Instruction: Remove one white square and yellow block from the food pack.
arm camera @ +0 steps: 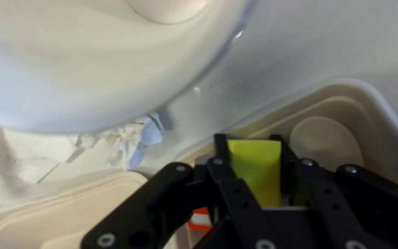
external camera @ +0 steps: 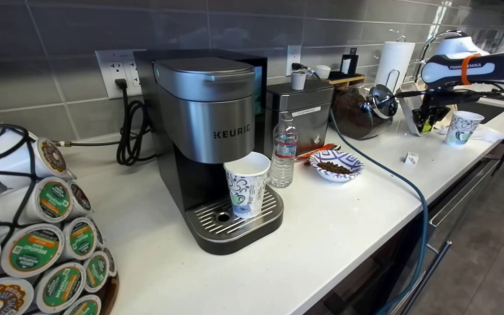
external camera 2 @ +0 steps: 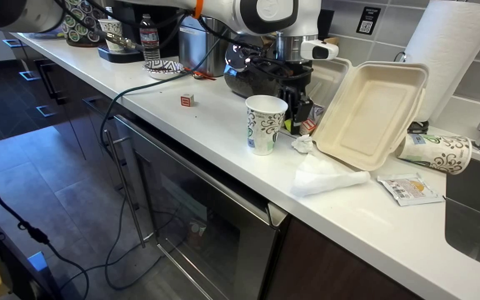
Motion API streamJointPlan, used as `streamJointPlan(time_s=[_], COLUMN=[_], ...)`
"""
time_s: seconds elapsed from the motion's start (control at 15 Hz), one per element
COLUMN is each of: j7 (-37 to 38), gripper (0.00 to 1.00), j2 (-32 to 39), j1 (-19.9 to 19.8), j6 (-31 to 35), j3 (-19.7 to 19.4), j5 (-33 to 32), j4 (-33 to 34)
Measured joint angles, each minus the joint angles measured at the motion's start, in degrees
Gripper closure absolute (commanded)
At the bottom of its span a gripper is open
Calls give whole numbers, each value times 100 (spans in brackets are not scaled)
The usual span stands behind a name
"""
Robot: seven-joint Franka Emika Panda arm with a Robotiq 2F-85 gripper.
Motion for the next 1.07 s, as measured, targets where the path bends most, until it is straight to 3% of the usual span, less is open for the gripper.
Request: streamJointPlan(time_s=[0.4,0.67,1.07], j7=[-264,-871,-2150], gripper=[91,91,91], j2=[-86,-423,-805], j1=[-3,-41,-188], j6=[-508,-878,-2212], j3=[71,381,774], j5=[-159,-139,-92], j4=[381,378,308])
